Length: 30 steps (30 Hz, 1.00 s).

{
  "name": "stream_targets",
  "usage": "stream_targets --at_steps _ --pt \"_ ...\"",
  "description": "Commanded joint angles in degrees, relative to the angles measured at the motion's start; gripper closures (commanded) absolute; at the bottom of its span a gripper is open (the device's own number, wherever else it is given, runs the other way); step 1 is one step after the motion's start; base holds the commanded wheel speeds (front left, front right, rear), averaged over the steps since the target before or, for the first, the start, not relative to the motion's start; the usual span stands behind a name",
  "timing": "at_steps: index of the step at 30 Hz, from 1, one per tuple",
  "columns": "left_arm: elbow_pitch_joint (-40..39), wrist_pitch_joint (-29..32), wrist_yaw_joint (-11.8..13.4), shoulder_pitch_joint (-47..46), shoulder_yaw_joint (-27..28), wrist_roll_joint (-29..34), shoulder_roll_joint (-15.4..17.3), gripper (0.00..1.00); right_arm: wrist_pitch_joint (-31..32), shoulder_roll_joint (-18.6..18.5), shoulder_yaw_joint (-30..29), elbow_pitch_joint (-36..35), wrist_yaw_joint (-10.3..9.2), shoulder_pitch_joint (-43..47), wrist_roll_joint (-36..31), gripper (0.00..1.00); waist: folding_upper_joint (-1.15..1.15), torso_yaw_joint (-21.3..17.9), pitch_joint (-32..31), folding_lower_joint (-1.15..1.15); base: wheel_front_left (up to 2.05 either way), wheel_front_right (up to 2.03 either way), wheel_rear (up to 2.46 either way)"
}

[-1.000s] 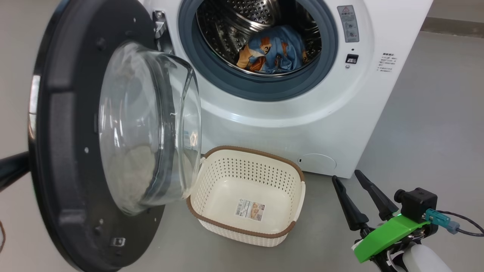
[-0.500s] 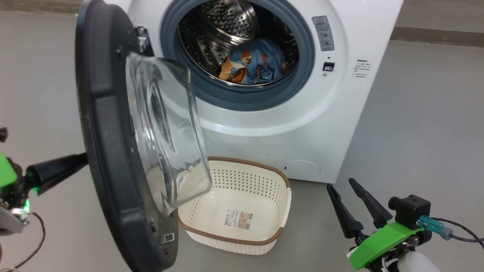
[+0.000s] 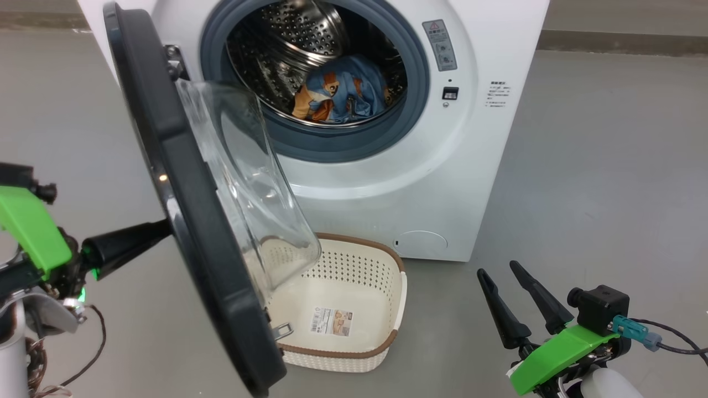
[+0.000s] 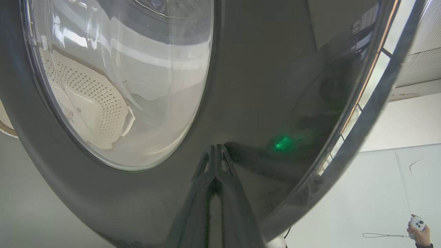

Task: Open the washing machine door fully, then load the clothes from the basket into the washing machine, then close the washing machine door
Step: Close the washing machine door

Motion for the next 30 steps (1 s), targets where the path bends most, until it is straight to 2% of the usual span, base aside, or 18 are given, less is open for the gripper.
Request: stream_targets --at_steps 1,15,30 --pt "-1.6 -0.1 -0.7 -3.6 1.2 0.0 1.1 1.00 -0.7 0.1 0.9 -1.2 0.09 -0.8 0.2 0.00 0.00 -0.5 0.2 0.00 0.00 0.00 0.00" --pt "-0.7 -1.1 -1.7 -5.3 1.0 0.0 0.3 1.00 -0.7 0.4 0.1 -1.6 0.09 -1.1 0.0 0.00 0.00 -2.6 1.4 0.00 0.00 0.00 0.00" --pt "-0.8 -1.0 -2.0 -5.3 0.7 0.5 0.6 1.00 -0.7 0.7 -0.7 -1.4 0.09 -0.9 -0.3 0.00 0.00 -1.0 1.3 0.00 0.00 0.00 0.00"
